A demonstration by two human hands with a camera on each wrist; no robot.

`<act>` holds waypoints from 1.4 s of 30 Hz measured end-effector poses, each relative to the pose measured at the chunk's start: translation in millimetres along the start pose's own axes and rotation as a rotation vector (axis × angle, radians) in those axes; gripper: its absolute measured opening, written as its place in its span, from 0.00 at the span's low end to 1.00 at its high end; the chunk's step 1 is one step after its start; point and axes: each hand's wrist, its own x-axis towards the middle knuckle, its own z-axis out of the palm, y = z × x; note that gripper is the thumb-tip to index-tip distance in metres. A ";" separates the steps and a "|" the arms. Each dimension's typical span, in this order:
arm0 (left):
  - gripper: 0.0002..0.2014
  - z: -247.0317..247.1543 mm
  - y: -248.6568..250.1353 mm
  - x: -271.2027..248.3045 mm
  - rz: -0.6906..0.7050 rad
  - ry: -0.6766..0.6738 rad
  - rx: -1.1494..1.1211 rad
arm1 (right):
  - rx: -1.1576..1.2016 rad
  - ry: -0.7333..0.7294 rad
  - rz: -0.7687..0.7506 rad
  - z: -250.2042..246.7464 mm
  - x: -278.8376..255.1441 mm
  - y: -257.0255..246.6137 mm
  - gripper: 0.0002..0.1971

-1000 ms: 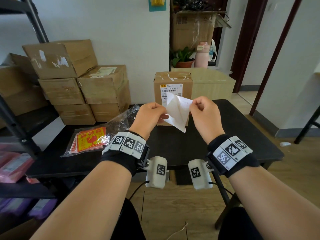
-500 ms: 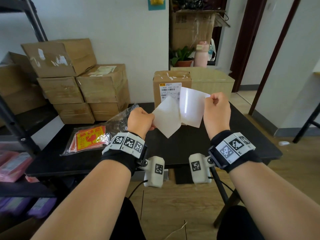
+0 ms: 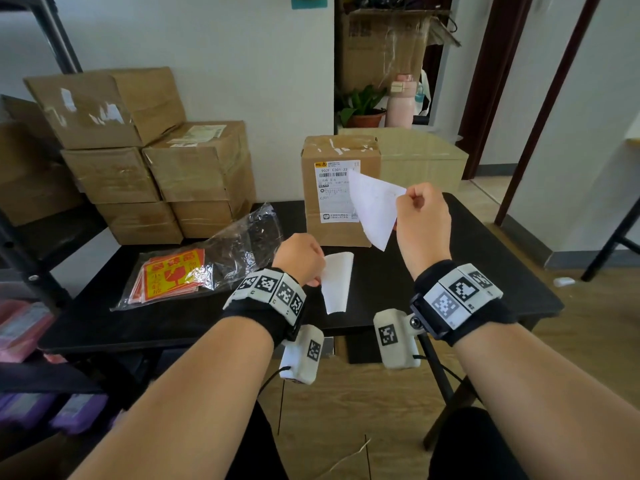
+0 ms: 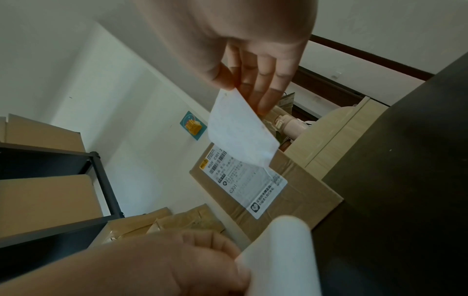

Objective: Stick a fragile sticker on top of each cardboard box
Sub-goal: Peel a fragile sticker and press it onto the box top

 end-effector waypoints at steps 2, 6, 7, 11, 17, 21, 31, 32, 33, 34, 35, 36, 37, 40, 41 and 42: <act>0.06 3.0 6.5 -2.8 0.081 -0.016 -0.194 | 0.007 0.014 0.007 -0.7 0.6 1.0 0.07; 0.05 1.7 16.6 -0.1 0.141 0.055 -0.379 | -0.006 0.032 0.005 -3.3 3.7 2.5 0.06; 0.05 2.7 15.5 4.9 0.134 0.096 -0.333 | -0.007 0.033 0.003 -3.4 4.3 2.9 0.06; 0.09 9.0 7.7 14.0 0.107 0.110 -0.104 | -0.019 0.024 0.009 -0.6 4.5 8.2 0.06; 0.12 3.0 9.3 12.5 0.240 0.227 -0.069 | -0.028 0.000 0.003 5.5 4.6 16.6 0.05; 0.11 -4.6 17.5 8.3 0.330 0.277 -0.140 | -0.003 0.026 -0.020 8.5 6.3 13.0 0.06; 0.11 -20.1 35.5 -7.8 0.515 0.154 -0.259 | 0.077 -0.091 -0.079 11.5 4.8 -7.2 0.05; 0.13 -20.7 34.8 -9.2 0.513 0.150 -0.256 | 0.079 -0.106 -0.085 12.0 3.7 -8.7 0.05; 0.15 -21.1 34.5 -11.0 0.510 0.152 -0.251 | 0.084 -0.125 -0.087 12.6 2.1 -10.2 0.05; 0.17 -21.3 34.6 -13.0 0.509 0.157 -0.247 | 0.089 -0.145 -0.086 13.6 0.1 -11.4 0.05; 0.19 -21.2 35.3 -14.7 0.508 0.170 -0.245 | 0.096 -0.163 -0.079 14.3 -1.9 -12.9 0.05; 0.20 -21.5 36.0 -16.7 0.506 0.188 -0.243 | 0.108 -0.181 -0.068 15.0 -3.6 -14.3 0.04; 0.20 -21.7 36.9 -18.3 0.502 0.207 -0.243 | 0.123 -0.203 -0.055 15.6 -5.7 -15.9 0.04; 0.17 -24.8 36.9 -19.8 0.484 0.246 -0.276 | 0.163 -0.262 -0.026 16.3 -8.7 -18.1 0.06; 0.16 -26.5 36.1 -19.3 0.481 0.248 -0.283 | 0.172 -0.276 -0.023 16.1 -9.2 -18.8 0.06; 0.14 -28.7 36.1 -19.9 0.477 0.245 -0.281 | 0.177 -0.291 -0.026 15.6 -9.8 -19.6 0.07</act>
